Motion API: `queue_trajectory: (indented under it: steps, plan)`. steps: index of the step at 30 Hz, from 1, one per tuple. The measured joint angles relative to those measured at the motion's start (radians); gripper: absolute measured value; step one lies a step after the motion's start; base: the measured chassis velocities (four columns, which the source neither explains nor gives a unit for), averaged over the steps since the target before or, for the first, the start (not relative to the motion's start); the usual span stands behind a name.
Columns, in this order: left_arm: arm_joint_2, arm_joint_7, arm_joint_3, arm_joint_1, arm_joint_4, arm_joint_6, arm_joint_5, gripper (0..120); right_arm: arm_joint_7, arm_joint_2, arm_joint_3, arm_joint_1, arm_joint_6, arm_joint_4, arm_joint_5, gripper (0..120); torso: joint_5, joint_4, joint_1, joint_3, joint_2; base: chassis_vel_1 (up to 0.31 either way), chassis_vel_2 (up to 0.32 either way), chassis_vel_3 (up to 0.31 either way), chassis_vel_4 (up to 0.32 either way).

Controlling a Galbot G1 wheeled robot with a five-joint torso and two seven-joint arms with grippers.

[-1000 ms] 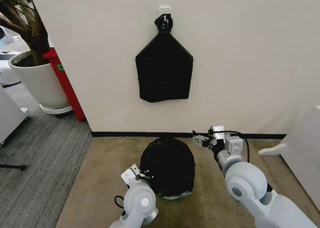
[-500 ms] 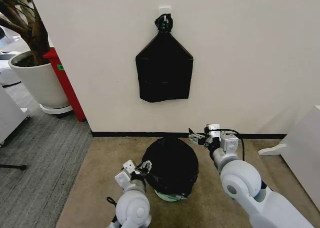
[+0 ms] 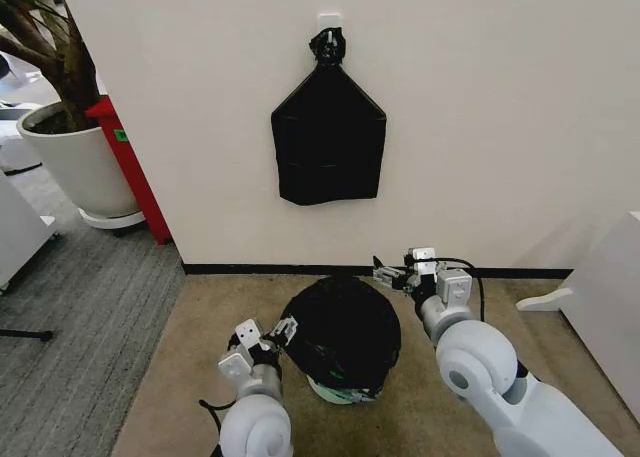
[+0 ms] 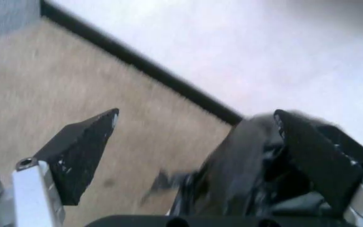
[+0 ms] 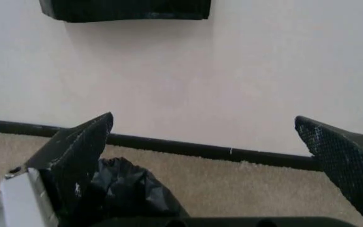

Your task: Place the garbage bag over the trash bin.

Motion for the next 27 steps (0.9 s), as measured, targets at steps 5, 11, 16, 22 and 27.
queue_trajectory:
  steps: [5,11,16,22,27]
  plan:
    - [0.029,0.159,-0.037,0.020,0.009,-0.110,0.156,98,-0.025,0.025,0.004,-0.014,0.048,-0.011,-0.047,100,0.0000,0.0001,0.000,0.000,0.000,0.000,0.000,0.000,0.000]
    - [0.103,0.228,-0.066,-0.056,0.004,-0.121,0.167,98,-0.083,0.059,0.052,-0.051,0.174,-0.022,-0.087,100,-0.0001,-0.0001,0.000,0.000,0.000,0.000,0.000,0.000,0.000]
    - [0.256,0.340,-0.113,-0.185,0.093,-0.148,0.177,98,-0.220,0.123,0.126,-0.112,0.349,-0.083,-0.255,100,-0.0002,-0.0001,0.000,0.000,0.000,0.000,0.000,0.000,0.000]
    - [0.388,0.424,-0.065,-0.356,0.260,-0.235,0.144,94,-0.400,0.252,0.205,-0.216,0.585,-0.214,-0.464,100,0.0000,-0.0004,0.000,0.000,0.000,0.000,0.000,0.000,0.000]
    - [0.370,0.424,-0.051,-0.359,0.274,-0.230,0.102,93,-0.434,0.274,0.225,-0.233,0.601,-0.235,-0.476,100,-0.0001,0.0000,0.000,0.000,0.000,0.000,0.000,0.000,0.000]
